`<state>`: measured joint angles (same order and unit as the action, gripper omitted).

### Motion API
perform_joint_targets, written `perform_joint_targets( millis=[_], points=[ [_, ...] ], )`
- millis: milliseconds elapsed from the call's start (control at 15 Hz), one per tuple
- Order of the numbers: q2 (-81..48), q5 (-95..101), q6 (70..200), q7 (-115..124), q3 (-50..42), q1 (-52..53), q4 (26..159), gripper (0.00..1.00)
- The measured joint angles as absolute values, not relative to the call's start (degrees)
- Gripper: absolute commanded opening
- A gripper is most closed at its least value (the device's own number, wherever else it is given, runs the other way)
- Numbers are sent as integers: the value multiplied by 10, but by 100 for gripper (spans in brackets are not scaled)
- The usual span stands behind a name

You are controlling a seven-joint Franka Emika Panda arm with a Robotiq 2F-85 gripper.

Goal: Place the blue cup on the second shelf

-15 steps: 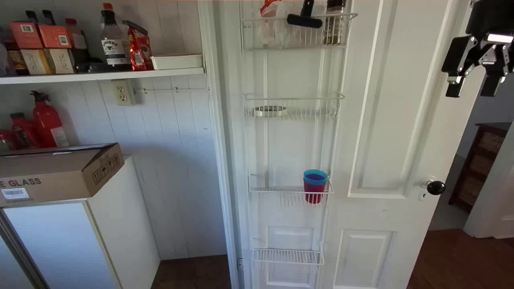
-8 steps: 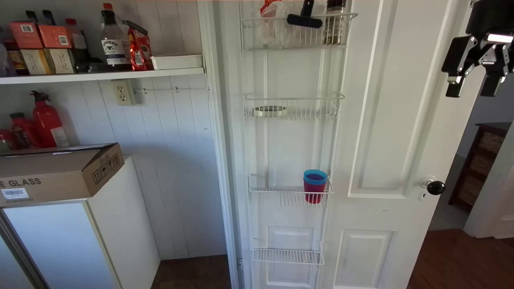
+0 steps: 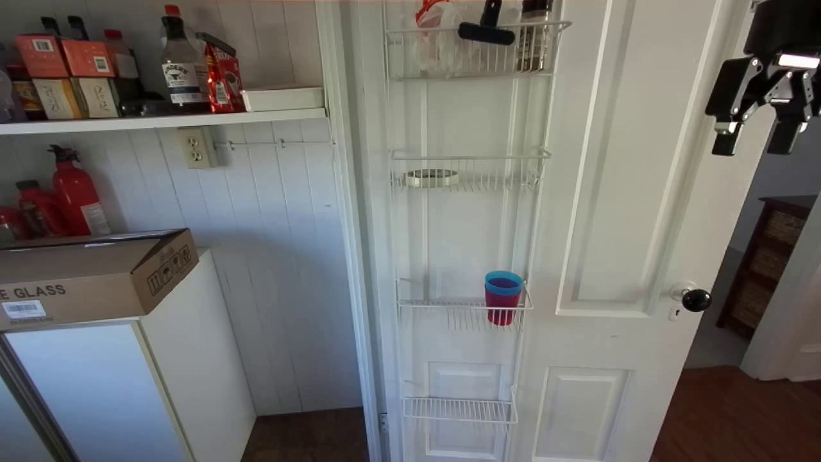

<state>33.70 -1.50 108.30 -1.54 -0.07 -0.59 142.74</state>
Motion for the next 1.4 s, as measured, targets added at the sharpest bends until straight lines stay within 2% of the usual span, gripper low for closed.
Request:
perform_joint_targets(
  millis=[400,867,1400],
  points=[
    [296,-60,1099,-20,3,35,1454,100],
    [202,-192,1221,-8,25,79,1464,100],
    [190,-199,1229,-8,26,78,1463,100]
  ],
)
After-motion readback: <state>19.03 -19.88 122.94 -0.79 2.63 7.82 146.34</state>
